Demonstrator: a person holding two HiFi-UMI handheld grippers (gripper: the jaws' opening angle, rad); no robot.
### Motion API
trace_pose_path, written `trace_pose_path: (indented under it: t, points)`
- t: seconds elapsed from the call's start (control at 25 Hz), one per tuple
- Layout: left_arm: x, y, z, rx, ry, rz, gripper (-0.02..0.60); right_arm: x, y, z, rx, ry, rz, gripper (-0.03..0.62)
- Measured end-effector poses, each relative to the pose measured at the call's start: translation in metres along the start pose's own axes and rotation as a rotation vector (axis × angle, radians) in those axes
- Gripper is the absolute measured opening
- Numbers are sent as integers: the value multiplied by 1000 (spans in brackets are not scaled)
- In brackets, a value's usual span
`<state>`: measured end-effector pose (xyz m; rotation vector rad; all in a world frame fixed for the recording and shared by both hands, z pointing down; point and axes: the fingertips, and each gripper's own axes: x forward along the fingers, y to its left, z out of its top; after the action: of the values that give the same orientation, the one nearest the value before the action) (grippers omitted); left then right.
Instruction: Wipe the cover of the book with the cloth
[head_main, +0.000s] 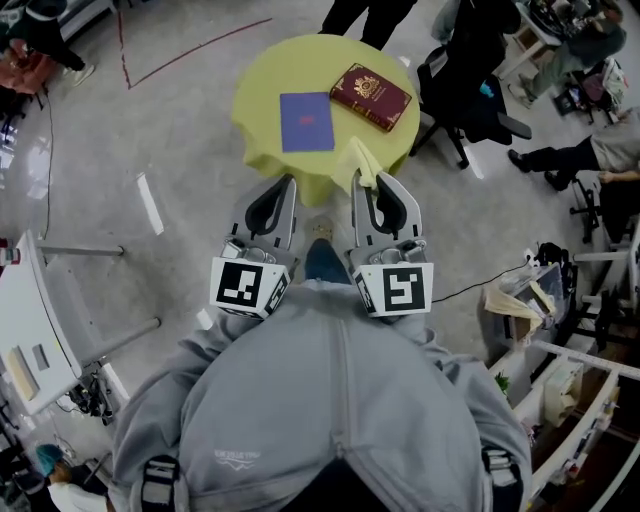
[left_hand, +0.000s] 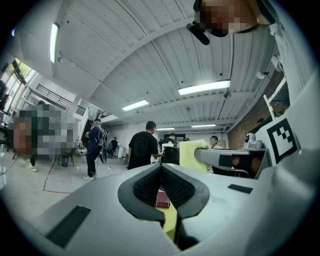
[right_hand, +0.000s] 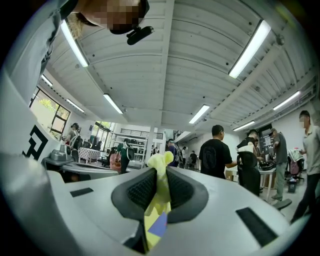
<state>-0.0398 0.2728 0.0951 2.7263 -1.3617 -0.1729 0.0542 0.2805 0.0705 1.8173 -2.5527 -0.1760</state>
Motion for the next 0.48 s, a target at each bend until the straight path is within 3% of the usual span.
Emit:
trace_pose_path:
  t: [0.48]
  points:
    - [179,77,-22,-33,44,71,18,171,-97,-48,23,80,114,57]
